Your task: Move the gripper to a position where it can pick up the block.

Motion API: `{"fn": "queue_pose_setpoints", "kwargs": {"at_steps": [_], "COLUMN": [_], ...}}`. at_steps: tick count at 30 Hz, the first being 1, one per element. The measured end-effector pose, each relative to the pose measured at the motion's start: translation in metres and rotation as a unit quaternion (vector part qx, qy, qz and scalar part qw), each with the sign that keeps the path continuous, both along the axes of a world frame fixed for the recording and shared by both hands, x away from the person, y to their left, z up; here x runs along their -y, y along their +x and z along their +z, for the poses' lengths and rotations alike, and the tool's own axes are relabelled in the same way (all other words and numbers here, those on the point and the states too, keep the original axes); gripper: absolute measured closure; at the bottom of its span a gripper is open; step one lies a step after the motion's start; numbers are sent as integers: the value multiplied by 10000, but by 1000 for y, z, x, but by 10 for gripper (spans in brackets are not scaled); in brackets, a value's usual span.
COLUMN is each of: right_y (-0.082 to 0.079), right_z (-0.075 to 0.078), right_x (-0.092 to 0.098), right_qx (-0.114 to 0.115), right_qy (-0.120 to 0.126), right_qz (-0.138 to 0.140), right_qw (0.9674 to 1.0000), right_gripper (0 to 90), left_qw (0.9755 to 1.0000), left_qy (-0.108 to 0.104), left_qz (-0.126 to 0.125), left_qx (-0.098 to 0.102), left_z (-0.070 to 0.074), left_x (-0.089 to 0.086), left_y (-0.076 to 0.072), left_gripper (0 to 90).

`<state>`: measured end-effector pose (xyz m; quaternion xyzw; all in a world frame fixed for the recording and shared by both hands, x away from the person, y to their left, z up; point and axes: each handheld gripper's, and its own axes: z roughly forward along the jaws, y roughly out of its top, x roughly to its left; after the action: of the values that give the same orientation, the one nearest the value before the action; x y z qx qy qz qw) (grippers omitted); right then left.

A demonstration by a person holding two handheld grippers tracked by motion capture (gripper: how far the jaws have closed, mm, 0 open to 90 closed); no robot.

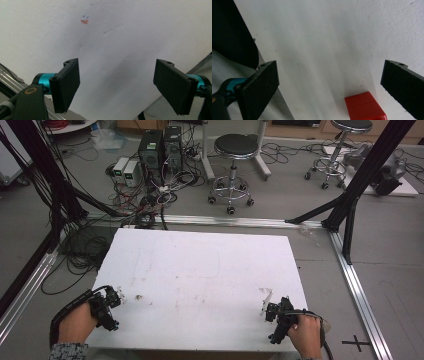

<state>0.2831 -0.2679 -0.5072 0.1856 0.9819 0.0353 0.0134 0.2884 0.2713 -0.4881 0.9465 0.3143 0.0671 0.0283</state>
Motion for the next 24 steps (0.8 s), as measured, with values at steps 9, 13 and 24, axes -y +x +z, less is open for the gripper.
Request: {"fn": "queue_pose_setpoints", "kwargs": {"at_steps": [9, 13, 24], "right_y": [-1, 0, 8], "right_z": [5, 7, 19], "right_x": [7, 16, 34], "right_qx": [13, -21, -36], "right_qy": [172, 244, 497], "right_qz": [64, 119, 633], "right_qw": [9998, 9996, 9967], "right_gripper": [9, 8, 8], "left_qw": [10000, 10000, 10000], "left_qy": [-12, -7, -8], "left_qz": [9, -10, -59], "left_qx": [19, 16, 47], "left_z": [2, 0, 0], "left_x": [-2, -1, 1], "left_y": [0, 0, 1], "left_gripper": [216, 216, 216]}}
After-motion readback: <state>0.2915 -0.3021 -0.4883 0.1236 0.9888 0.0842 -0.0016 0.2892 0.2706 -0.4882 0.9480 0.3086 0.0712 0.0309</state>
